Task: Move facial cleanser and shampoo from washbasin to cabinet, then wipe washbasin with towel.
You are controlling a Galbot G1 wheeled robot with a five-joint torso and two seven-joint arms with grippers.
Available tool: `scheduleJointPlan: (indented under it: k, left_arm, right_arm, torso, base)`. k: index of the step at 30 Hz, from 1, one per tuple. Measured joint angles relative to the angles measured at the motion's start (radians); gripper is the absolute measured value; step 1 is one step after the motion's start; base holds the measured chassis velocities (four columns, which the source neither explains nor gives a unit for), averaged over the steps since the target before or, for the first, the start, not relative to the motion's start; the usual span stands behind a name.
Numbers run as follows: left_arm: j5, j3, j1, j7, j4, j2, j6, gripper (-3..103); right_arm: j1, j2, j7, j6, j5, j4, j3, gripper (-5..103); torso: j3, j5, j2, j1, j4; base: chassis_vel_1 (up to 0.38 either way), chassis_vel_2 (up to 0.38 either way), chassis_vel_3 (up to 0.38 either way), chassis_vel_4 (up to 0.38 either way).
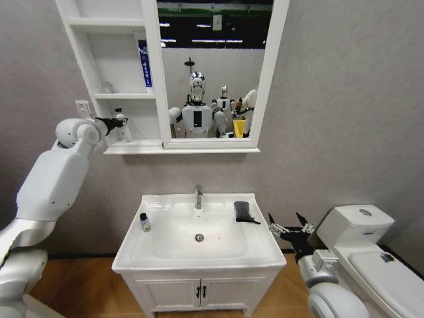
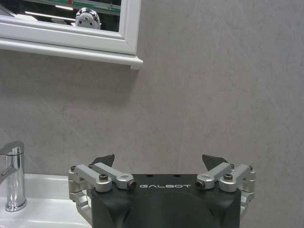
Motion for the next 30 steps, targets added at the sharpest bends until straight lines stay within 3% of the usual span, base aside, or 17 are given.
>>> scheduleJointPlan:
  k: [7,9,10,11,13,15,19,21,23,27,30]
  left_arm:
    - [0.003,-0.003,0.01,0.003,0.003,-0.006,-0.008,40]
    - [0.005,-0.003,0.011,0.003,0.004,-0.008,-0.014,51]
    - [0.005,-0.003,0.011,0.003,0.004,-0.008,-0.014,51]
    - [0.008,-0.003,0.01,0.003,0.005,-0.01,-0.017,61]
    - [0.01,-0.003,0.01,0.003,0.007,-0.011,-0.018,61]
    - [0.012,-0.003,0.008,0.003,0.007,-0.012,-0.02,72]
    - [0.012,-0.005,0.011,0.003,-0.005,-0.01,-0.021,83]
    - [0.014,-0.033,0.042,-0.006,-0.059,0.007,-0.018,93]
    - [0.012,-0.05,0.063,-0.016,-0.09,0.017,-0.013,97]
    - [-0.005,-0.138,0.175,-0.059,-0.224,0.069,0.005,100]
    - [-0.088,-0.227,0.31,-0.141,-0.399,0.131,0.021,100]
  right_arm:
    - [-0.003,-0.006,0.001,0.0,0.0,0.0,0.002,100]
    - [-0.005,-0.008,0.001,0.0,0.0,0.0,0.003,100]
    - [-0.005,-0.008,0.001,0.0,0.0,0.0,0.003,100]
    - [-0.005,-0.008,0.001,0.0,0.0,0.001,0.003,100]
    - [-0.005,-0.008,0.001,0.0,0.0,0.001,0.003,100]
    - [-0.005,-0.006,0.001,0.0,0.0,0.003,0.003,100]
    - [-0.008,-0.005,0.002,0.001,0.001,0.005,0.003,100]
    - [-0.009,-0.006,0.003,0.001,0.001,0.008,0.003,100]
    - [-0.01,-0.006,0.004,0.001,0.002,0.009,0.004,100]
    - [-0.011,-0.008,0.005,0.001,0.002,0.009,0.001,100]
    - [-0.006,-0.009,0.005,0.001,-0.001,0.008,-0.01,100]
  torso:
    - [0.0,0.0001,0.0,0.0,-0.0001]
    - [0.0,0.0,0.0,0.0,-0.0001]
    - [0.0,0.0,0.0,0.0,-0.0001]
    - [0.0,0.0001,0.0,0.0,-0.0001]
    - [0.0,0.0001,0.0,0.0,-0.0001]
    - [0.0,0.0001,0.0,0.0,-0.0001]
    - [0.0,0.0,0.0,0.0,-0.0001]
    - [0.0,0.0002,0.0,0.0,-0.0005]
    - [0.0,0.0002,0.0,0.0,-0.0005]
    - [0.0,-0.0003,0.0,0.0,0.0001]
    - [0.0,0.0,0.0,0.0,0.0004]
  base:
    - [0.0,0.0,0.0,0.0]
    - [0.0,0.0,0.0,0.0]
    - [0.0,0.0,0.0,0.0]
    - [0.0,0.0,0.0,0.0]
    - [0.0,0.0,0.0,0.0]
    - [0.0,0.0,0.0,0.0]
    - [0.0,0.0,0.0,0.0]
    - [0.0,0.0,0.0,0.0]
    - [0.0,0.0,0.0,0.0]
    - [0.0,0.0,0.0,0.0]
    - [0.0,0.0,0.0,0.0]
